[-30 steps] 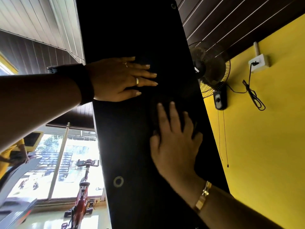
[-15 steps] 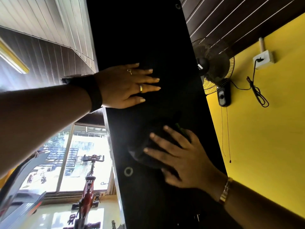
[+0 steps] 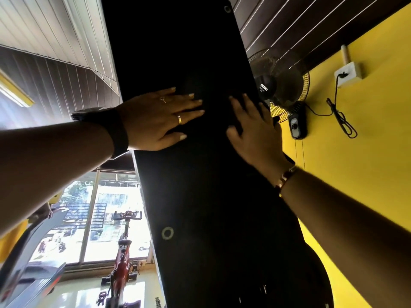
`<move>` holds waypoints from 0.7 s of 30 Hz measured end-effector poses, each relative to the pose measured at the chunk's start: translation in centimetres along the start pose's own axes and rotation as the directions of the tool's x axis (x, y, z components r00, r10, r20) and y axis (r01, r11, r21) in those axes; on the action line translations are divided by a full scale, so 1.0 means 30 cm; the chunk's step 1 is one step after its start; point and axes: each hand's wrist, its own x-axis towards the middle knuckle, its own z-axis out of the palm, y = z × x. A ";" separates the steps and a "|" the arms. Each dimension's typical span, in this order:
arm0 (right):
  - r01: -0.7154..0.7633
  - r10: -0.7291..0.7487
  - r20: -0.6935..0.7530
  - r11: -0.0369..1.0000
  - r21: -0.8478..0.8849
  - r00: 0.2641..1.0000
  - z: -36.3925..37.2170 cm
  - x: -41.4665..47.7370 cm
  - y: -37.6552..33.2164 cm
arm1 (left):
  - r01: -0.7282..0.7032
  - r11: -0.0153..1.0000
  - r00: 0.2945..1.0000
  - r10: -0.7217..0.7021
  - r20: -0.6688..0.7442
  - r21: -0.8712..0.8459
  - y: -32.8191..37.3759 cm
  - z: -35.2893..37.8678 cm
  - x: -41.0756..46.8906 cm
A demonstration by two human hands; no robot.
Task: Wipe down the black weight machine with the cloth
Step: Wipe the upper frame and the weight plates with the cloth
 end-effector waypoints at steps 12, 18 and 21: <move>0.217 -0.217 0.003 0.975 -0.057 0.976 -0.030 0.090 -0.071 | 0.415 0.910 0.905 -0.414 -0.098 -0.008 0.109 0.032 -0.005; 0.377 -0.375 0.037 0.917 -0.133 0.926 -0.029 0.152 -0.109 | 0.563 0.826 0.817 -0.560 -0.137 -0.026 0.150 0.048 0.003; 0.384 -0.382 0.043 0.920 -0.076 0.923 -0.028 0.178 -0.067 | 0.551 0.835 0.826 -0.547 -0.135 -0.010 0.146 0.045 -0.002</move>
